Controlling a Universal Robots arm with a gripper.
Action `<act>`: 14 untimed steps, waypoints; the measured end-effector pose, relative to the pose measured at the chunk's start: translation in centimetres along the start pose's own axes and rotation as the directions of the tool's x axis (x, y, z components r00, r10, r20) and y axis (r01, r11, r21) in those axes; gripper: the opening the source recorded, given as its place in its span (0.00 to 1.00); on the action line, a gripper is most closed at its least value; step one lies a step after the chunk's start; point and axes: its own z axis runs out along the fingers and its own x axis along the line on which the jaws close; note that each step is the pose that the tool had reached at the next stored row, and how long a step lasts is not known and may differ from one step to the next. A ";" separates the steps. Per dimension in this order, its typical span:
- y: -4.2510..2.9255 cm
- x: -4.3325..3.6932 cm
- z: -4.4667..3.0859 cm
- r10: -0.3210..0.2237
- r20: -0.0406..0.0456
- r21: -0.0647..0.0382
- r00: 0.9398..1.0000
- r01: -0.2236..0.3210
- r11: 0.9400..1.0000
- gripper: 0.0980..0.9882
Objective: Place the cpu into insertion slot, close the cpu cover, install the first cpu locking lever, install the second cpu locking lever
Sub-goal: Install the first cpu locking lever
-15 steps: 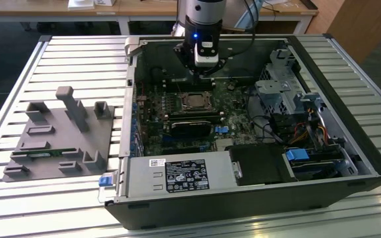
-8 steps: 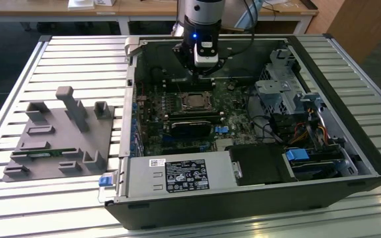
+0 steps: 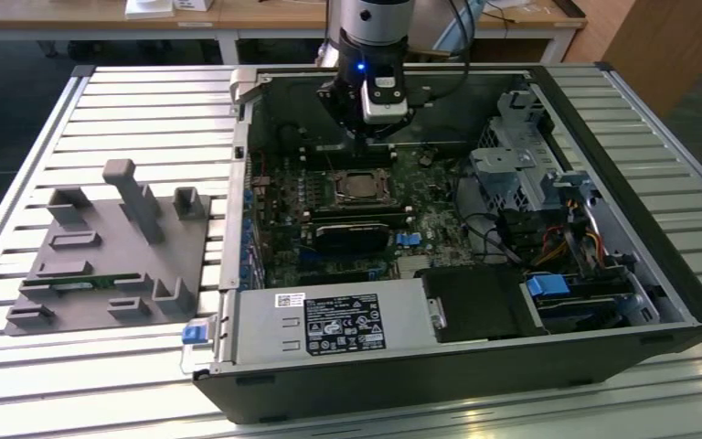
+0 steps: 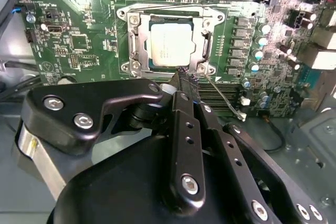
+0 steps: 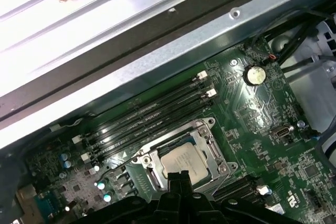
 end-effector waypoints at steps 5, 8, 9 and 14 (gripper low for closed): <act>0.00 0.00 0.00 -0.052 -0.001 0.001 0.999 0.052 0.999 0.01; 0.00 0.00 0.00 -0.102 -0.002 0.002 0.995 0.102 0.995 0.01; 0.00 0.00 0.00 -0.120 -0.002 0.002 0.993 0.120 0.993 0.01; -0.08 0.15 0.01 -0.174 -0.003 0.003 0.985 0.174 0.985 0.01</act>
